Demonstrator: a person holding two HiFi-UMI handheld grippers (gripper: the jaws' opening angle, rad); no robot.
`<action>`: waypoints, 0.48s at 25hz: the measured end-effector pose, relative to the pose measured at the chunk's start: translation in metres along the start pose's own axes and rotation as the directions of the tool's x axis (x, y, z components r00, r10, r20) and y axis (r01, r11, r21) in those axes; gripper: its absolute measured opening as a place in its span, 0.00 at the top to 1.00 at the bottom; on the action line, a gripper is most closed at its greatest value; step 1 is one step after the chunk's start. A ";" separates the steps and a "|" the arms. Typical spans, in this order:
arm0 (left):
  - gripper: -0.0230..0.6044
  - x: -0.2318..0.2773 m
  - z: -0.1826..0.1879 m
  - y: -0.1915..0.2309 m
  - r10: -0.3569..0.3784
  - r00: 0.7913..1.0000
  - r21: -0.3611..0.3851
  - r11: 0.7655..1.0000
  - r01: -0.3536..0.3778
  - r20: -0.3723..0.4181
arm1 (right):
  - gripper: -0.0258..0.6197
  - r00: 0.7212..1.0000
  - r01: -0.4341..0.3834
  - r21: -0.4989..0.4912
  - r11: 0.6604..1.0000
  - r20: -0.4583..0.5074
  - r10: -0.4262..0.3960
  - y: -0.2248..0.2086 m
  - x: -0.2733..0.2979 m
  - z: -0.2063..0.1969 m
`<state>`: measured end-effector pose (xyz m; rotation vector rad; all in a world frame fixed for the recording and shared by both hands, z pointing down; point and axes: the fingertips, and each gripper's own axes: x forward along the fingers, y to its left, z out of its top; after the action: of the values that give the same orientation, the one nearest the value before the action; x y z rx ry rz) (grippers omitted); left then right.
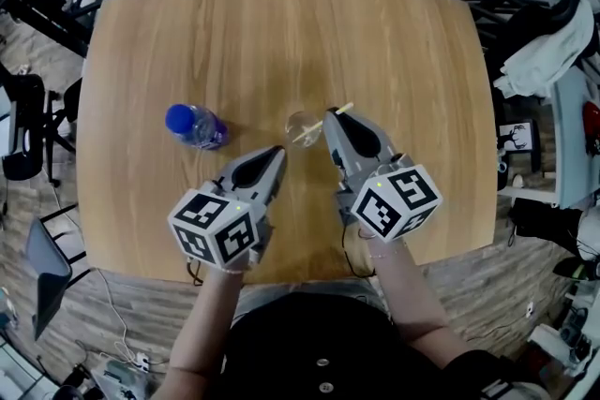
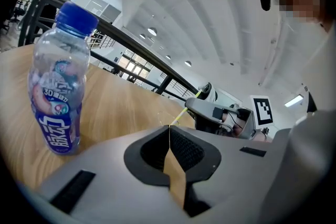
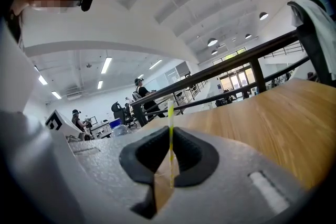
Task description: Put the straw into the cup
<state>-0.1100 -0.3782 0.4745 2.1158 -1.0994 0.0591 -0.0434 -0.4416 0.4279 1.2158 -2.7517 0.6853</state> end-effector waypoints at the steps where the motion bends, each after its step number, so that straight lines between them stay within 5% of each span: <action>1: 0.93 0.001 -0.001 0.001 -0.001 1.000 0.000 1.000 0.001 -0.002 | 0.93 1.000 0.000 0.004 1.000 -0.005 0.000 0.000 0.001 -0.003; 12: 0.93 0.001 0.000 0.008 0.010 1.000 -0.010 1.000 -0.010 -0.003 | 0.92 0.999 0.000 0.002 1.000 -0.040 0.000 -0.002 0.007 -0.019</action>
<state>-0.1153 -0.3821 0.4797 2.1013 -1.1064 0.0612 -0.0490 -0.4393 0.4470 1.1895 -2.7191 0.7040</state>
